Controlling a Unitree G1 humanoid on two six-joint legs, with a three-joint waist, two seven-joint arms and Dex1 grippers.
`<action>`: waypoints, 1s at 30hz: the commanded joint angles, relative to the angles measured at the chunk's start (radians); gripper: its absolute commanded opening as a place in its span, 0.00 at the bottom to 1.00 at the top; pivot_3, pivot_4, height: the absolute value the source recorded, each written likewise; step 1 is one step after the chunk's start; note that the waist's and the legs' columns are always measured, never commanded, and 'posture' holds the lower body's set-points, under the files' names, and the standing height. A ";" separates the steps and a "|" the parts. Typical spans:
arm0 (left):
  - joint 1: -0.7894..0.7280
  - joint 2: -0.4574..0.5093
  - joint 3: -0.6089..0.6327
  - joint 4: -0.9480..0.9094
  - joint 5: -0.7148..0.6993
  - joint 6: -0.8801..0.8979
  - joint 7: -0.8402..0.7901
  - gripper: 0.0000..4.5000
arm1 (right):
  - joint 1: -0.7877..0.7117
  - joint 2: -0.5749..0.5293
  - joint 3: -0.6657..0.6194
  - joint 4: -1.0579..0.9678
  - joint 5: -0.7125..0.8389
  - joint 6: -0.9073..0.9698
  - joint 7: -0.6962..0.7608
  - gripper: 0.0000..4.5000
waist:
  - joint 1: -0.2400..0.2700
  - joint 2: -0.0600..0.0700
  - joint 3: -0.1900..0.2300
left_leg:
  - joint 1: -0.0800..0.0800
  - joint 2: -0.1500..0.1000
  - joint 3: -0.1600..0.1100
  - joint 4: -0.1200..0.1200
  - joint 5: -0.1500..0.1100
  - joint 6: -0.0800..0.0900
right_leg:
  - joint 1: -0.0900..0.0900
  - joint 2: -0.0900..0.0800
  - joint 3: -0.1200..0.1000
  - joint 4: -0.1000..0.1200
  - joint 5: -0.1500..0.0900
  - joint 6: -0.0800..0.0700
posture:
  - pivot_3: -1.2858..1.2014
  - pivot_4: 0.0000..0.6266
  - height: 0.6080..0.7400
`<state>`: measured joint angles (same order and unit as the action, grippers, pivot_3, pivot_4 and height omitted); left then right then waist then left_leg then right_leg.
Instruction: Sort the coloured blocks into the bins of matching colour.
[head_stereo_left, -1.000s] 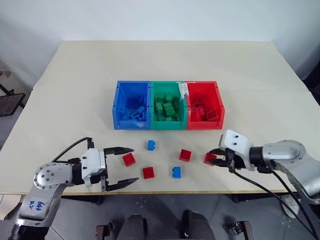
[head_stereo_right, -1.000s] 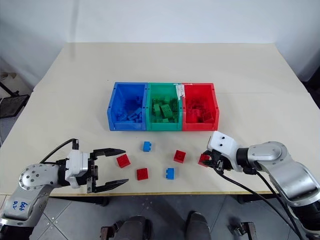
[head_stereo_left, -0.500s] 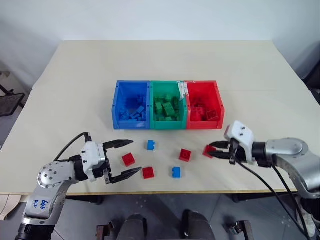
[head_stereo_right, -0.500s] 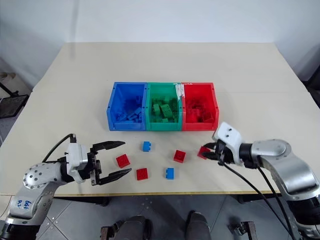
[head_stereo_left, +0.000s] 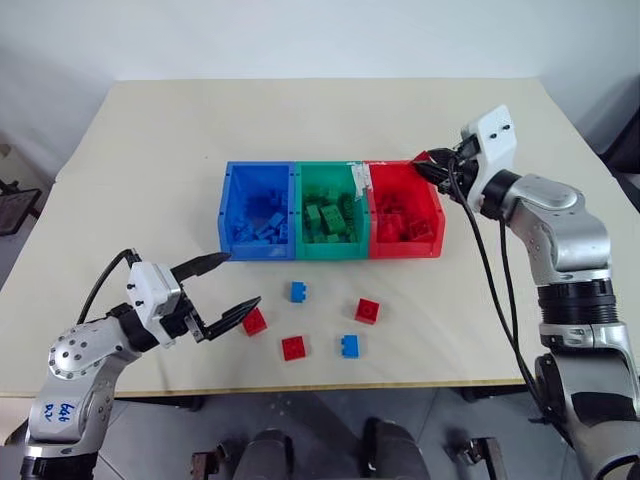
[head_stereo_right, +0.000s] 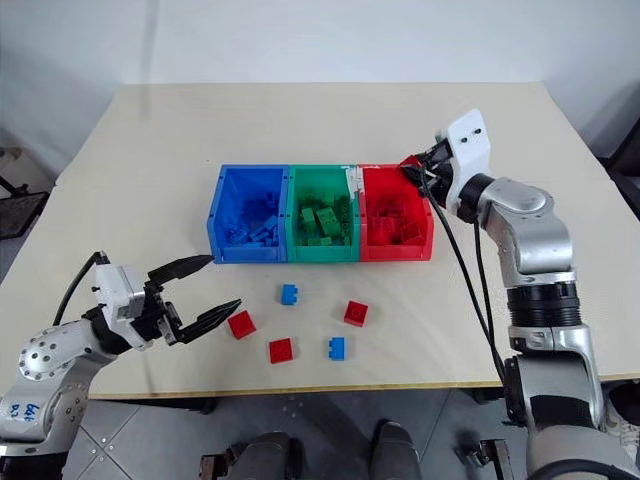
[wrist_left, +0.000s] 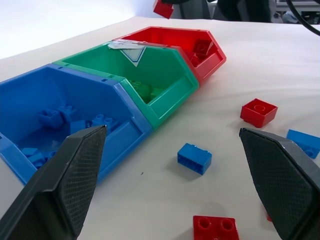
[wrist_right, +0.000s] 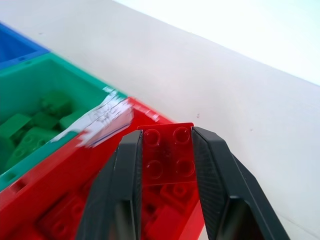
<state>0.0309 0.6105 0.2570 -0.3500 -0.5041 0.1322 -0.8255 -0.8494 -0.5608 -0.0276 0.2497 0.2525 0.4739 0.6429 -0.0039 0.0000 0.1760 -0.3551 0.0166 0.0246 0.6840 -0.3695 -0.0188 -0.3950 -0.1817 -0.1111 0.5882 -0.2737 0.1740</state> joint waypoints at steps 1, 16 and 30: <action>-0.004 0.022 0.036 -0.024 -0.022 0.000 -0.010 1.00 | 0.018 -0.010 -0.028 -0.049 0.014 -0.047 0.033 0.63 | -0.001 0.000 0.000 | 0.000 0.000 0.000 0.000 0.000 0.000 | 0.000 0.000 0.000 0.000 0.000 0.000 | 0.52 0.24 1.00; -0.112 0.060 -0.178 0.057 0.065 -0.064 -0.199 1.00 | 0.744 -0.385 -0.266 -0.363 0.157 -0.304 0.616 0.99 | 0.027 0.000 0.000 | 0.001 0.000 0.002 0.000 0.000 0.000 | 0.003 0.000 -0.001 -0.003 0.000 0.000 | 0.52 0.24 1.00; -0.081 0.097 -0.170 0.110 0.096 -0.129 -0.240 1.00 | 0.620 -0.342 0.019 -0.627 0.180 0.063 0.451 0.99 | 0.007 0.000 0.000 | 0.003 0.001 0.005 0.001 0.000 0.000 | 0.002 0.000 0.002 -0.003 0.000 -0.001 | 0.52 0.24 1.00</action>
<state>-0.0605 0.6915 0.0589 -0.2203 -0.4061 0.0208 -1.0634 -0.2021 -0.9167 -0.0396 -0.3313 0.4301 0.4690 1.1302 0.0026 0.0002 0.1762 -0.3527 0.0178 0.0292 0.6846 -0.3696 -0.0185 -0.3930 -0.1818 -0.1092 0.5850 -0.2736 0.1732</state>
